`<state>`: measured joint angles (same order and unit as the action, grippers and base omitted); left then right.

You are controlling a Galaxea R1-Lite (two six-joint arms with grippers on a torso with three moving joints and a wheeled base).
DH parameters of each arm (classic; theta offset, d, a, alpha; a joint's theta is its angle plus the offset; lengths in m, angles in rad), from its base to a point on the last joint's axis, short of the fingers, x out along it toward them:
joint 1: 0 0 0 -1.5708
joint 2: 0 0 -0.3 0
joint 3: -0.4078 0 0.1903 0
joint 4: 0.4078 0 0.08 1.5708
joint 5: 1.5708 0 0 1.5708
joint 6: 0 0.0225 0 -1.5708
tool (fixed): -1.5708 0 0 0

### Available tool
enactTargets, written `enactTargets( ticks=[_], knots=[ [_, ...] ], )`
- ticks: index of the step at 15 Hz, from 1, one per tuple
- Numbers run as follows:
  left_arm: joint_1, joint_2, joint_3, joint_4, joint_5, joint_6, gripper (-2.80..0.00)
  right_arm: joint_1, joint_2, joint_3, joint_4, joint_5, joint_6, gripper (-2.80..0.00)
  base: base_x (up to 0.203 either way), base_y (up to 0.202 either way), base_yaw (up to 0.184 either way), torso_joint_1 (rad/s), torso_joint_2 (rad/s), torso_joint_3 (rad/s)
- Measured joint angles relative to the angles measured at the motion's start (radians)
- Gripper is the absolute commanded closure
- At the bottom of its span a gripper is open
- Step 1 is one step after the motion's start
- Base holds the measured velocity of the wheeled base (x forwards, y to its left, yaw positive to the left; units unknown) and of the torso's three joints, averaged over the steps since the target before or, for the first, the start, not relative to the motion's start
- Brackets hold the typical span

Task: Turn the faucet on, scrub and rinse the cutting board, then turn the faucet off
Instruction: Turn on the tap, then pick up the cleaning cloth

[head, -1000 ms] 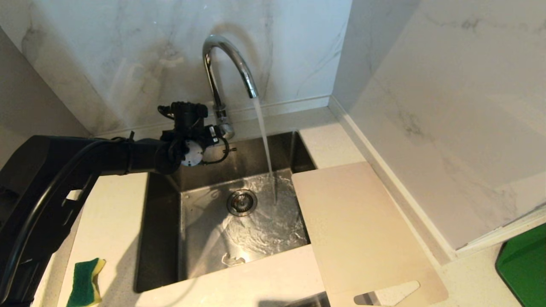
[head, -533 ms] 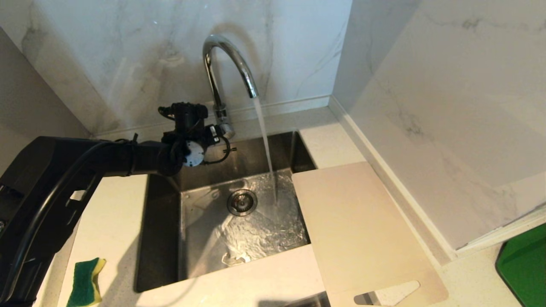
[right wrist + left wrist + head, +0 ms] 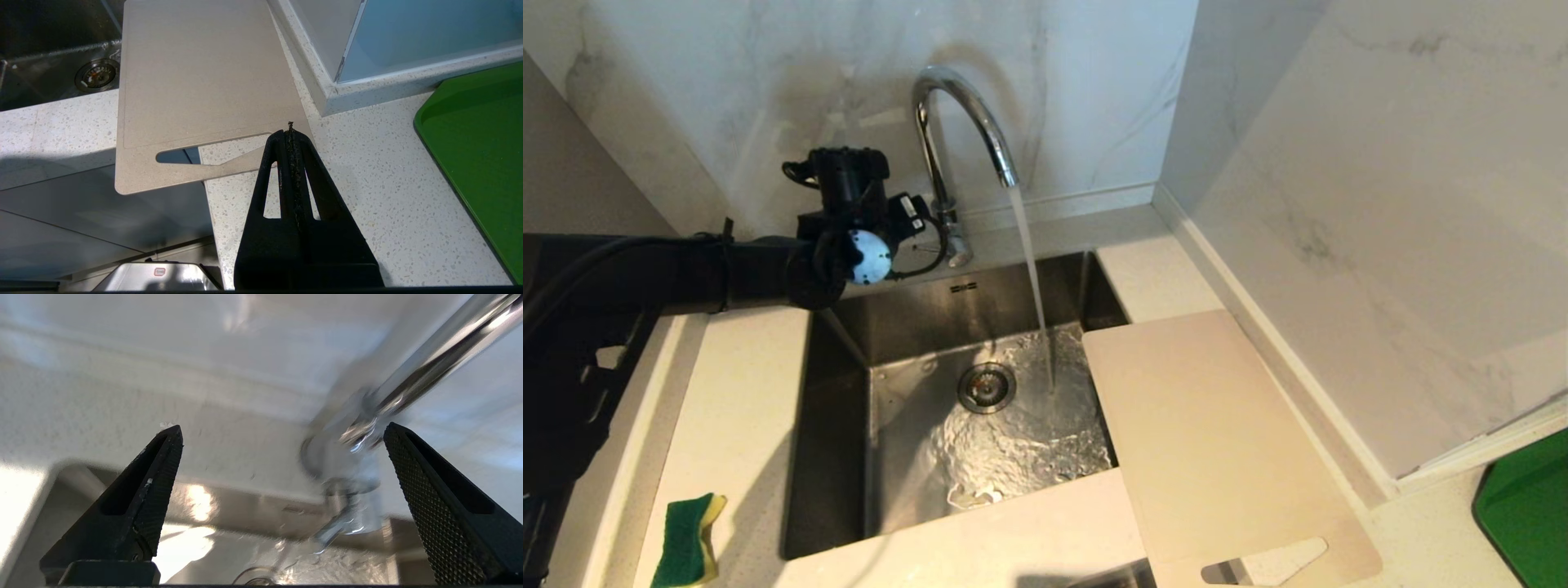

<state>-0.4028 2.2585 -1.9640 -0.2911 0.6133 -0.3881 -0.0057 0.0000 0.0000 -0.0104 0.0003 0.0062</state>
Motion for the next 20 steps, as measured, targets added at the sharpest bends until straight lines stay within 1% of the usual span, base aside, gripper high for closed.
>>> enactTargets(
  ticks=[3,5,6,9,10,11,12,14,16,18,20],
  knots=[
    [-0.016,-0.074,0.019,0.004,0.009,-0.003,-2.8,0.0,0.0,0.0,0.0,0.0,-0.001,0.0,0.0,0.0,0.0,0.0,0.0,0.0],
    [-0.019,-0.139,0.061,0.054,0.005,-0.002,-2.8,0.0,0.0,0.0,0.0,0.0,-0.001,0.0,0.0,0.0,0.0,0.0,0.0,0.0],
    [-0.022,-0.178,0.086,0.1,-0.008,-0.003,0.0,0.0,0.0,0.0,0.0,0.0,-0.001,0.0,0.0,0.0,0.0,0.0,0.0,0.0],
    [-0.024,-0.298,0.164,0.255,-0.056,-0.002,0.0,0.0,0.0,0.0,0.0,0.0,0.0,0.0,0.0,0.0,0.0,0.0,0.0,0.0],
    [-0.026,-0.328,0.189,0.311,-0.062,-0.004,0.0,0.0,0.0,0.0,0.0,0.0,0.0,0.0,0.0,0.0,0.0,0.0,0.0,0.0],
    [-0.024,-0.352,0.216,0.337,-0.064,-0.008,0.0,0.0,0.0,0.0,0.0,0.0,0.0,0.0,0.0,0.0,0.0,0.0,0.0,0.0],
    [-0.018,-0.381,0.271,0.347,-0.069,-0.011,0.0,0.0,0.0,0.0,0.0,0.0,0.0,0.0,0.0,0.0,0.0,0.0,0.0,0.0],
    [-0.01,-0.441,0.399,0.367,-0.101,-0.002,0.0,0.0,0.0,0.0,0.0,0.0,0.0,0.0,0.0,0.0,0.0,0.0,0.0,0.0],
    [0.021,-0.523,0.523,0.407,-0.145,0.012,0.0,0.0,0.0,0.0,0.0,0.0,0.0,0.0,0.0,0.0,0.0,0.0,0.0,0.0],
    [0.057,-0.593,0.639,0.454,-0.165,0.034,0.0,0.0,0.0,0.0,0.0,0.0,0.0,0.0,0.0,0.0,0.0,0.0,0.0,0.0],
    [0.096,-0.655,0.765,0.47,-0.177,0.063,0.0,0.0,0.0,0.0,0.0,0.0,0.0,0.0,0.0,0.0,0.0,0.0,0.0,0.0]
  ],
)
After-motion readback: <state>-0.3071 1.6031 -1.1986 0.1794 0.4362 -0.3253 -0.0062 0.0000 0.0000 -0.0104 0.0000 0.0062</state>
